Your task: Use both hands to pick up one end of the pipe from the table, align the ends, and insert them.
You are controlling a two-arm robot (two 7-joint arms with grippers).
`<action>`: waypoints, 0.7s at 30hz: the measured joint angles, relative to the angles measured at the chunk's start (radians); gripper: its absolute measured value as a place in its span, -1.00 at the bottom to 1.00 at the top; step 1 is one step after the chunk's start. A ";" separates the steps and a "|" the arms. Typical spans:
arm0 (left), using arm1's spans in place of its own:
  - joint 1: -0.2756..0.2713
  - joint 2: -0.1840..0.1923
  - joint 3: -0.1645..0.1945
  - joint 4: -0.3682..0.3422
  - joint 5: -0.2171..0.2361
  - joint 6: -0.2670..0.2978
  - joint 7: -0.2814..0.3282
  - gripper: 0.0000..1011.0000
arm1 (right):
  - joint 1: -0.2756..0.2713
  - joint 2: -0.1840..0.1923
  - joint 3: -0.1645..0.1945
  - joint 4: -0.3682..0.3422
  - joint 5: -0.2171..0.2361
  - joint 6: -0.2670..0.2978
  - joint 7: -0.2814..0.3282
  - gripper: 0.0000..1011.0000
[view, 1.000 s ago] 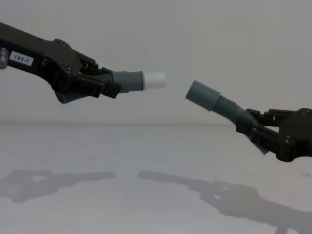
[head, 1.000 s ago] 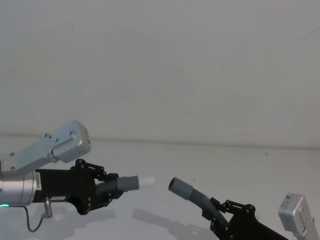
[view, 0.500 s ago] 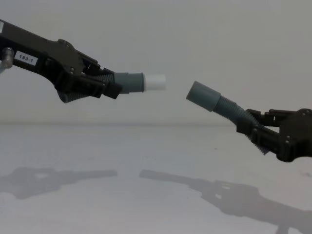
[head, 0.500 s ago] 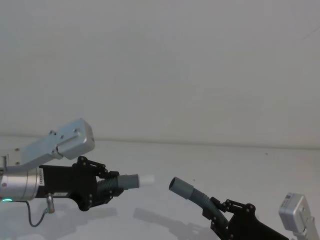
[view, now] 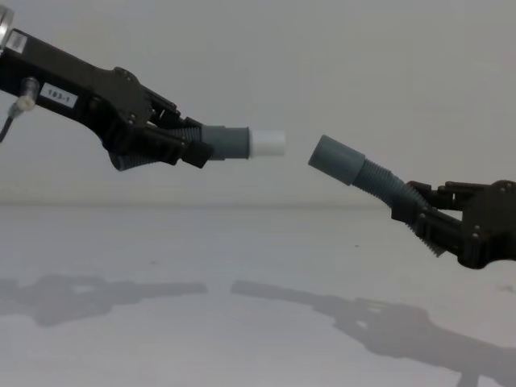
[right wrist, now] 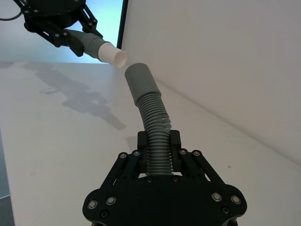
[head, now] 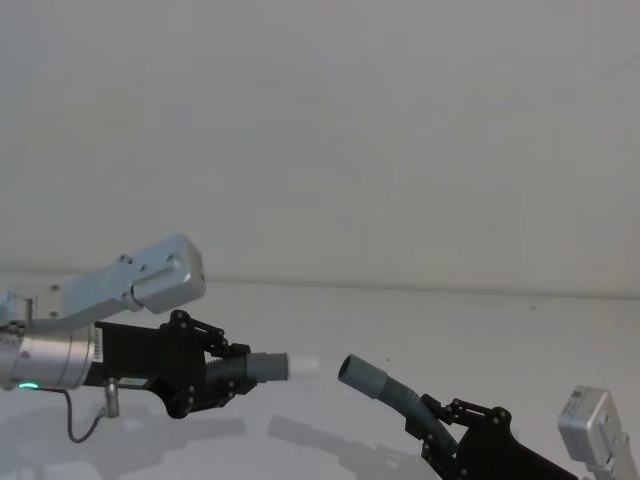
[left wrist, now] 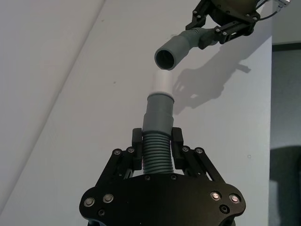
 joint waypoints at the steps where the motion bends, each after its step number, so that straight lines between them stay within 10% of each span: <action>1: -0.010 -0.004 0.008 0.009 0.002 -0.002 -0.007 -0.35 | 0.000 0.000 0.000 0.000 0.000 0.000 0.000 -0.51; 21: -0.102 -0.034 0.071 0.085 0.033 -0.023 -0.056 -0.35 | 0.002 0.000 0.000 0.003 0.001 -0.001 0.001 -0.51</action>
